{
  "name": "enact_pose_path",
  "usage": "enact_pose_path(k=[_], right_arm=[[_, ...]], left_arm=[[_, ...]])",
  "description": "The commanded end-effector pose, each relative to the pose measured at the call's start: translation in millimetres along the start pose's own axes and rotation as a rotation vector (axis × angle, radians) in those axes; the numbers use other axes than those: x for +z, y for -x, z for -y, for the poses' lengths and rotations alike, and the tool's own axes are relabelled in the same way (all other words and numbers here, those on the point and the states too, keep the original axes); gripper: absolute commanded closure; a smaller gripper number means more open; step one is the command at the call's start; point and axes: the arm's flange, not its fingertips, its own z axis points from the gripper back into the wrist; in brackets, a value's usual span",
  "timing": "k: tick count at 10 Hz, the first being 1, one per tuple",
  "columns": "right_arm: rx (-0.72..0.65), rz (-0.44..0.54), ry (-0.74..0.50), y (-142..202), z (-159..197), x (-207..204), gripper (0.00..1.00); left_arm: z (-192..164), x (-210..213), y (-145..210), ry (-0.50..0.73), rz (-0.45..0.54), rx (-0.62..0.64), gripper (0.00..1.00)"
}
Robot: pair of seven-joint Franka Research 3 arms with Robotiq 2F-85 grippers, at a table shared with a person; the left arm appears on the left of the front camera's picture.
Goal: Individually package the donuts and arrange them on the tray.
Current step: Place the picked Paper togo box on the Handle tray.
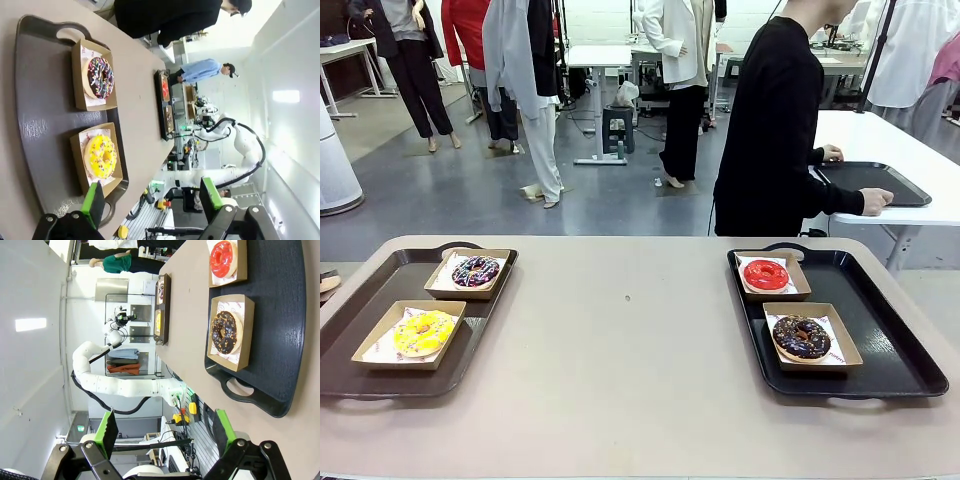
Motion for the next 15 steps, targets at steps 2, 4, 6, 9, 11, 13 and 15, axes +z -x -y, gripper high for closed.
enact_pose_path(k=[2, 4, 6, 9, 11, 13, 15], right_arm=[[-0.001, 0.001, -0.001, 0.0, 0.0, 0.4, 0.0], [-0.001, 0.001, -0.001, 0.0, 0.0, 0.4, 0.0], [-0.001, 0.001, -0.001, 0.0, 0.0, 0.4, 0.0], [-0.001, 0.001, -0.001, 0.0, 0.0, 0.4, 0.0], [-0.001, 0.001, -0.001, 0.0, 0.0, 0.4, 0.0], [-0.001, 0.001, -0.001, 0.0, 0.0, 0.4, 0.0], [-0.001, 0.001, -0.001, 0.0, 0.0, 0.4, 0.0]], left_arm=[[1.9, 3.7, 2.9, 0.016, -0.074, 0.051, 0.0], [-0.5, -2.4, -1.8, 0.005, -0.025, 0.005, 0.0], [-0.5, -2.4, -1.8, 0.005, -0.025, 0.005, 0.0], [-0.5, -2.4, -1.8, 0.005, -0.025, 0.005, 0.0], [-0.5, -2.4, -1.8, 0.005, -0.025, 0.005, 0.0], [-0.5, -2.4, -1.8, 0.005, -0.025, 0.005, 0.0], [-0.5, -2.4, -1.8, 0.005, -0.025, 0.005, 0.0]])
